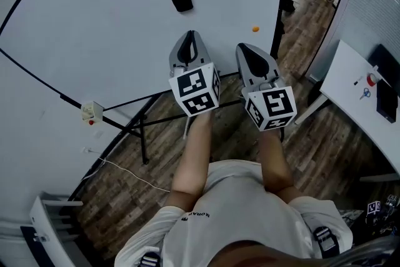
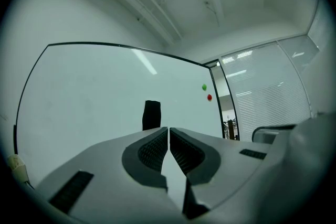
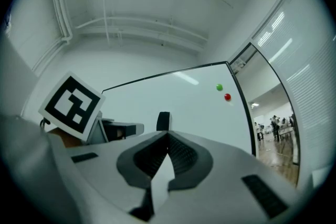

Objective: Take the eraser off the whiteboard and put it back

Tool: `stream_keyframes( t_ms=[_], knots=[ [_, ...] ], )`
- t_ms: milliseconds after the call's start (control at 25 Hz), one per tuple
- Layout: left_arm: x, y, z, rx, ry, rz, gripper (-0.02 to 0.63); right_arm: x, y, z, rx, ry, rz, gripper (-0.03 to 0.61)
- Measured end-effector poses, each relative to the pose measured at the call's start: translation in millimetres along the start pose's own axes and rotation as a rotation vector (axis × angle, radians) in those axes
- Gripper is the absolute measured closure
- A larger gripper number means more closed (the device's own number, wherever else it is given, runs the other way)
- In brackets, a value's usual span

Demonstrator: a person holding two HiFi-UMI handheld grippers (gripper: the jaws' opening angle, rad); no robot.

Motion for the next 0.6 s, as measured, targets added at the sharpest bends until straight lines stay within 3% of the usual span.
stream_keyframes(
  t_ms=[320, 600],
  knots=[
    [-6.6, 30.8, -19.1, -0.056, -0.015, -0.001, 0.606, 6.7, 6.7, 6.0, 0.016, 0.014, -0.002, 0.565],
    [-4.0, 58.8, -27.8, -0.070, -0.015, -0.051, 0.488, 9.9, 8.9, 12.4, 0.028, 0.028, -0.006, 0.566]
  ],
)
Point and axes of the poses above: the fingertips, and each gripper's own axes: y forward along the fingers, z to its right, x out of its underside, the point moved 5 cm from there along -y, backward along the fingers
